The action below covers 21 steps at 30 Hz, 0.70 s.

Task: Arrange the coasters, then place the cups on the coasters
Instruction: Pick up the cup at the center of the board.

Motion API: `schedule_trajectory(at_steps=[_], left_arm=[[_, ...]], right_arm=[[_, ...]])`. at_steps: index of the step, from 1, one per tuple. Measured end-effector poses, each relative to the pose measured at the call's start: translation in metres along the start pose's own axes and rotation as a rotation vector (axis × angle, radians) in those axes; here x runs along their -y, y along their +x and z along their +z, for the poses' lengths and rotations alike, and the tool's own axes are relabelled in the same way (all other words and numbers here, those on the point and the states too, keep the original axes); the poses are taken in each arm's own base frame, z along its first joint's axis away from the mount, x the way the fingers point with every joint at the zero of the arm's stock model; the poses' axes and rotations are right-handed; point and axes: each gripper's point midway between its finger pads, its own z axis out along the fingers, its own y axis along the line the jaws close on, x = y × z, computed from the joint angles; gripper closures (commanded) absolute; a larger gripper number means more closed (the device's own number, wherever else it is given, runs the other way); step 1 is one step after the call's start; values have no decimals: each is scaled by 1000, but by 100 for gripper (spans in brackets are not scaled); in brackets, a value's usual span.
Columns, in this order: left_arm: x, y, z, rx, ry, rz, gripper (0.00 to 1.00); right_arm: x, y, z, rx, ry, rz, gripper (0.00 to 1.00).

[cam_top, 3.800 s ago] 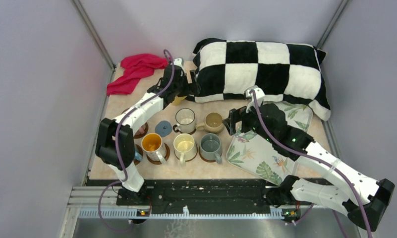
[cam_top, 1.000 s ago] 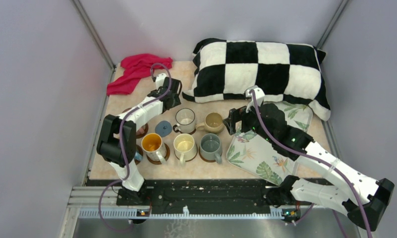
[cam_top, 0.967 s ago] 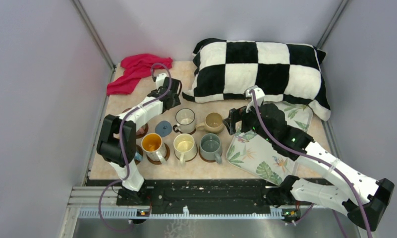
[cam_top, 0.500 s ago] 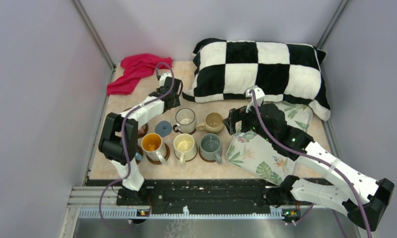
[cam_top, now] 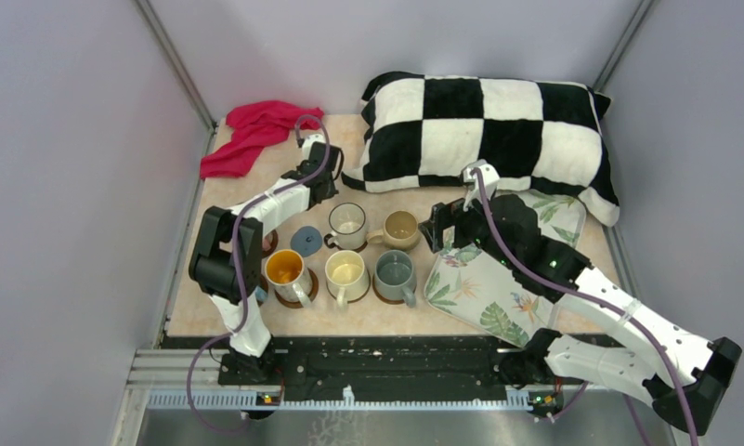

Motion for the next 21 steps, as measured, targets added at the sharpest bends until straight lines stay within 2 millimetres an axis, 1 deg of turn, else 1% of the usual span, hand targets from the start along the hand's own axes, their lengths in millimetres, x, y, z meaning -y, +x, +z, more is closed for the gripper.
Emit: schedule_trajectory(at_steps=[1, 8, 10, 15, 21], left_arm=[[1, -1, 0, 3, 5, 0, 100], [1, 0, 0, 6, 21, 25, 100], [0, 1, -3, 7, 25, 28, 100], [-7, 2, -18, 6, 39, 42, 100], [-9, -16, -42, 53, 66, 33, 100]], right_arm=[[0, 0, 0, 2, 0, 0, 1], [1, -3, -1, 12, 3, 2, 1], [1, -4, -1, 17, 3, 3, 1], [1, -3, -1, 22, 2, 4, 1], [1, -6, -3, 40, 0, 8, 1]])
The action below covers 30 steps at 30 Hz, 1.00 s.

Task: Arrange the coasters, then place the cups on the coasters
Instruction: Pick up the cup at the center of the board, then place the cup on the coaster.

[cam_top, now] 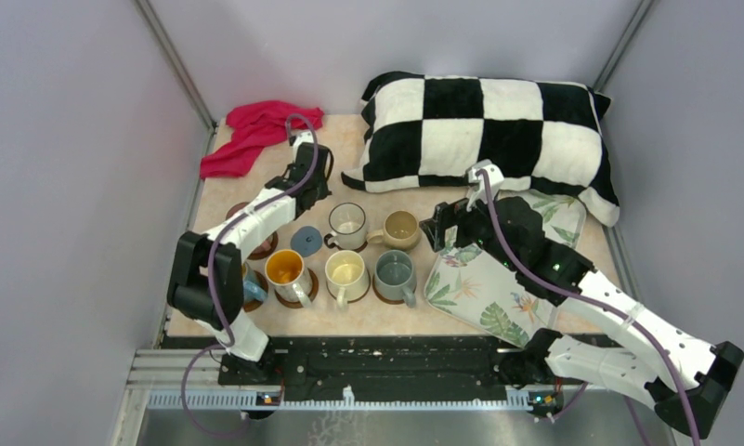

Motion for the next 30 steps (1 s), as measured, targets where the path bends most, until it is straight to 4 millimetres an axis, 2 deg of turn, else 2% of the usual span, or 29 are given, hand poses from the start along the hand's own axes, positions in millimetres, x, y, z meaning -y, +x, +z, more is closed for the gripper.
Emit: schedule_trajectory(at_steps=[3, 8, 16, 21, 30], left_arm=[[-3, -4, -12, 18, 8, -10, 100], [-15, 3, -31, 5, 1, -26, 100], [-34, 23, -63, -49, -19, -57, 100], [-48, 47, -84, -90, -20, -76, 100], [-51, 69, -100, -152, 16, -104, 100]], right_arm=[[0, -1, 0, 6, -1, 1, 1], [1, -1, -1, 16, 0, 3, 1], [2, 2, -1, 21, 2, 4, 1], [2, 0, -2, 26, 0, 6, 1], [1, -2, -2, 38, -2, 8, 1]])
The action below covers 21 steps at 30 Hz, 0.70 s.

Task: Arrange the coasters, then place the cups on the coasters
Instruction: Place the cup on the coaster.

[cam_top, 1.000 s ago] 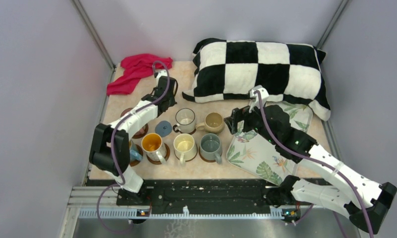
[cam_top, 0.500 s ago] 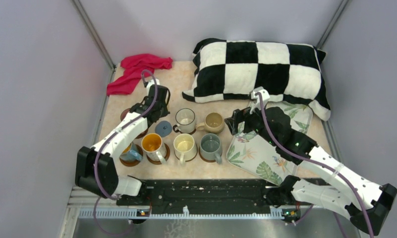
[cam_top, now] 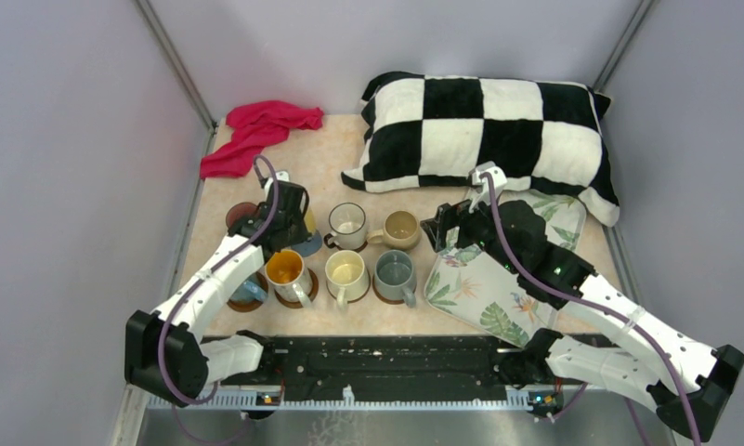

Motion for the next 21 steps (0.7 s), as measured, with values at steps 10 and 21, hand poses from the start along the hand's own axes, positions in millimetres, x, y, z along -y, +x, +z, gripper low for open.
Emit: schedule_trajectory(at_steps=[10, 21], left_arm=[[-4, 26, 7, -44, 18, -16, 100], [-2, 25, 10, -29, 26, -14, 100]], right_arm=[[1, 2, 1, -3, 2, -1, 1], [1, 2, 1, -2, 4, -1, 1]])
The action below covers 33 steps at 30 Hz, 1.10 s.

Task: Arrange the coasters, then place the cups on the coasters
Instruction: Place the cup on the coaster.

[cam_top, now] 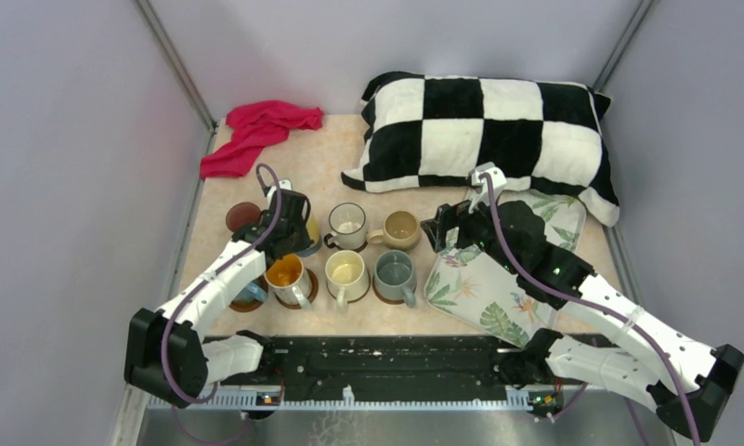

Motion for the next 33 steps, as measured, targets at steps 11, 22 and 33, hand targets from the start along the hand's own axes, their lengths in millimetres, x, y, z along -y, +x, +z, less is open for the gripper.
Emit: schedule_trajectory(at_steps=[11, 22, 33], left_arm=[[2, 1, 13, 0, -21, 14, 100], [1, 1, 16, -3, -41, 28, 100], [2, 0, 19, -10, -48, 31, 99]], right_arm=[[0, 0, 0, 0, 0, 0, 1], [1, 0, 0, 1, 4, 0, 1], [1, 0, 0, 1, 4, 0, 1]])
